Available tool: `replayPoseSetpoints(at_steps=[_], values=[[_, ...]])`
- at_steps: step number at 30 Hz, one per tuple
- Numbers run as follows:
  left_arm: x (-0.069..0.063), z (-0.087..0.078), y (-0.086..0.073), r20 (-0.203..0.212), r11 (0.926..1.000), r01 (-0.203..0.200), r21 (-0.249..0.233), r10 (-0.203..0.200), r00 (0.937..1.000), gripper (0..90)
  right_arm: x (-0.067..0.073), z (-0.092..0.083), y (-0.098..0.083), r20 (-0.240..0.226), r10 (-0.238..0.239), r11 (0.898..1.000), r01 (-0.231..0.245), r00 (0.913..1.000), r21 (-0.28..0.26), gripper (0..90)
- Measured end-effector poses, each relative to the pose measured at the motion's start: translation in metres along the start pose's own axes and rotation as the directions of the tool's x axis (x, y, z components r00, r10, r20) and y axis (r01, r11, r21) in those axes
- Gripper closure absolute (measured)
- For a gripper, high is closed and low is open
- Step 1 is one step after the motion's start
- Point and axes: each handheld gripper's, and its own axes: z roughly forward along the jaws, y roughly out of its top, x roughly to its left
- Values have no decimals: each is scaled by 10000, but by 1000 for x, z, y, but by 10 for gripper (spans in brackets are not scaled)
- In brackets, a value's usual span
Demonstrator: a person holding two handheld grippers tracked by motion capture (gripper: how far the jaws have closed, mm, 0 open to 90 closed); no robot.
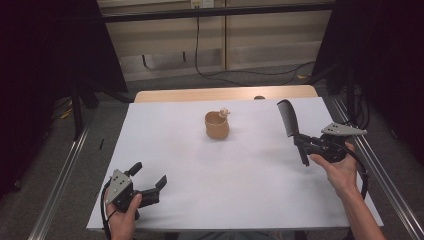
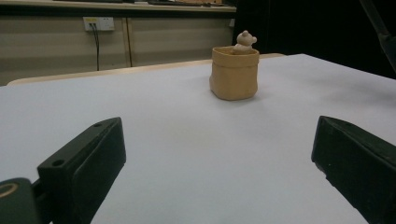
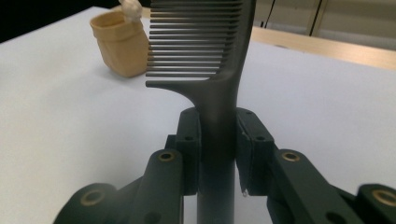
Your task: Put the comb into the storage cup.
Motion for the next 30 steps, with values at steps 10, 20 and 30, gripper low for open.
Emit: replayPoseSetpoints(at_steps=[10, 20, 30], values=[[0, 0, 0, -1, 10000, -16, -10, 16, 10000, 31, 6, -2, 4, -224, -155, 9919, 126, 9996, -1268, 730], [0, -1, 0, -32, 9999, 64, -91, -64, 10000, 31, 12, -4, 10, -480, -176, 9767, 69, 9987, -2145, 731], [1, -1, 1, -60, 9998, 69, -173, -70, 10000, 31, 21, 2, 15, -753, -303, 9698, 110, 9967, -2435, 731]])
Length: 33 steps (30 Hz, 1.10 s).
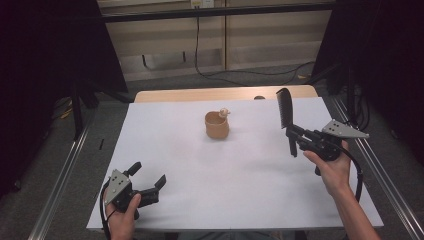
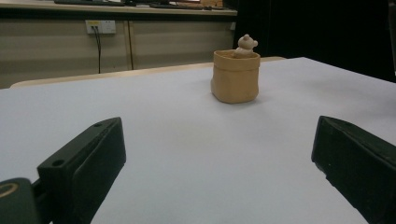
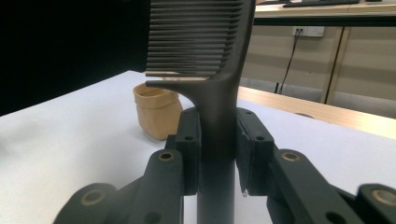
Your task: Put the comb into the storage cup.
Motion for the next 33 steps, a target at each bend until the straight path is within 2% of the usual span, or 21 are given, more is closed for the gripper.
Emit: replayPoseSetpoints(at_steps=[2, 11, 17, 20, 28, 33], values=[[0, 0, 0, -22, 10000, 55, -36, -55, 10000, 31, 2, 2, 2, -60, -44, 10000, 44, 10000, -59, 731], [-1, 1, 1, 138, 9999, -160, 19, 160, 9998, 31, 8, 15, 9, -372, -102, 9998, 97, 9993, -145, 731], [0, 0, 0, -13, 10000, 79, -8, -79, 10000, 31, 12, 24, 12, -606, -194, 9995, 179, 9980, -246, 731], [-1, 0, 0, 115, 9998, 210, -11, -210, 9997, 31, 14, 30, 17, -649, -188, 9993, 167, 9977, -324, 731], [0, -1, 0, 78, 9999, 138, -43, -137, 9999, 32, 18, 48, 21, -805, 25, 9986, -68, 9968, -529, 731], [0, 0, 0, 85, 9999, 138, -23, -137, 9999, 32, 23, 58, 25, -958, -31, 9980, -30, 9954, -635, 731]])
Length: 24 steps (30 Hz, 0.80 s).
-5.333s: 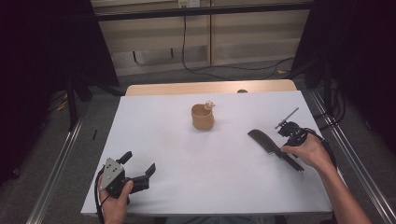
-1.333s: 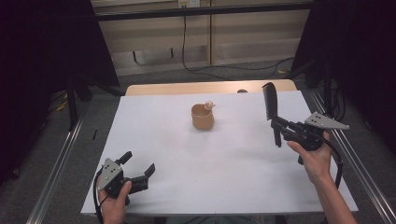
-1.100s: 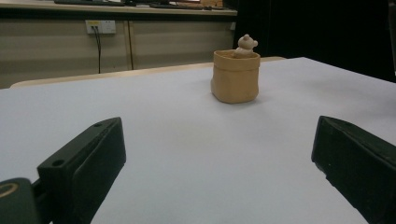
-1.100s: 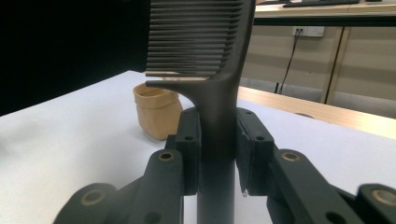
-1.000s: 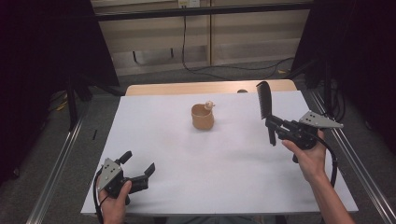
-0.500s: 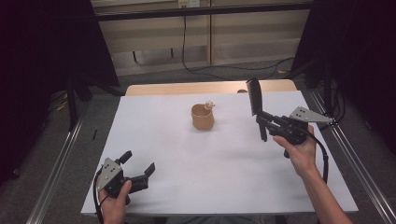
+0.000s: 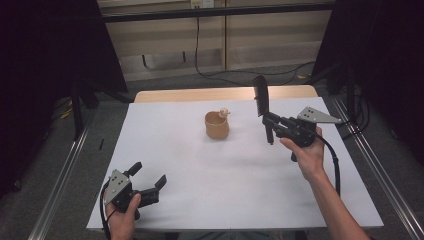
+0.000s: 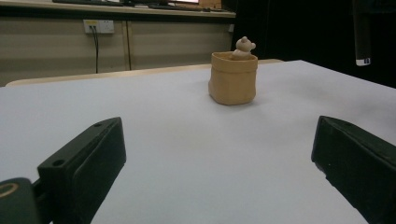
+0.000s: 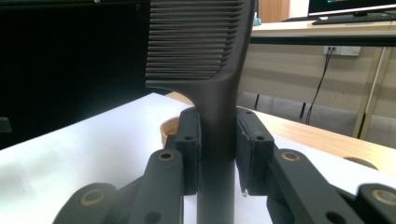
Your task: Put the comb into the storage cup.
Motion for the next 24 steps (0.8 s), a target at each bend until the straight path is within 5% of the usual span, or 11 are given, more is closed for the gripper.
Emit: replayPoseSetpoints(at_steps=[14, 24], values=[[0, 0, 0, 7, 10000, -33, 12, 33, 10000, 32, 3, 21, 4, -310, 113, 9987, -128, 9995, -503, 730], [0, -1, 0, 33, 9999, -124, -23, 124, 9999, 32, 6, 43, 1, -404, 37, 9994, -51, 9992, -343, 730]])
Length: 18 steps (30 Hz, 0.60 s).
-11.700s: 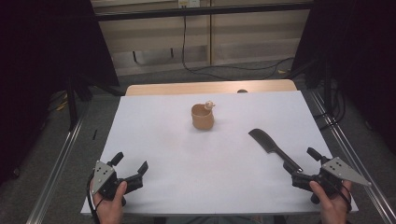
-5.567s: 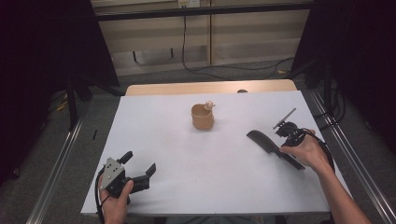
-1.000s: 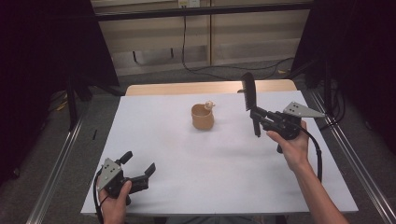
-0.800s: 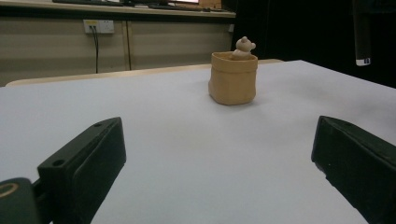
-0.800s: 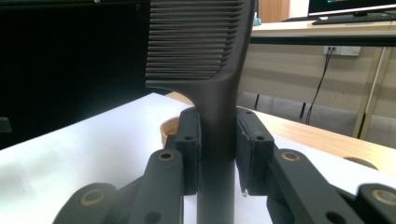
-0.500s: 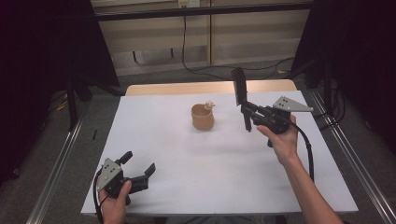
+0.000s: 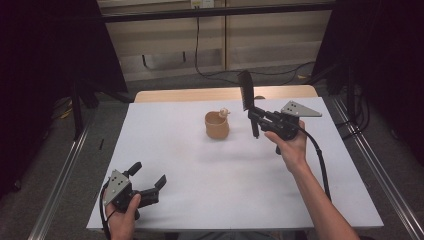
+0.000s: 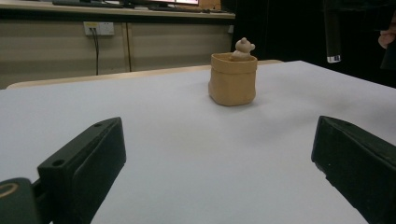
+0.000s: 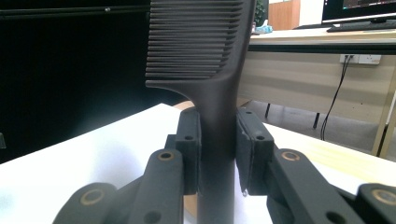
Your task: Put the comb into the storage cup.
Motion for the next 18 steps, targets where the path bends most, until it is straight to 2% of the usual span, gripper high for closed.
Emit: replayPoseSetpoints(at_steps=[9, 16, 18], values=[[0, 1, -1, 19, 9999, 112, 18, -112, 9999, 31, 3, 17, 10, -68, -77, 9999, 76, 9999, -68, 730], [0, 1, -1, 29, 9999, 116, 29, -116, 9999, 32, 8, 31, 15, -379, -5, 9999, -2, 9993, -172, 730], [0, 1, -1, 30, 10000, 91, 34, -91, 10000, 31, 8, 34, 16, -359, -117, 9999, 114, 9993, -94, 730]])
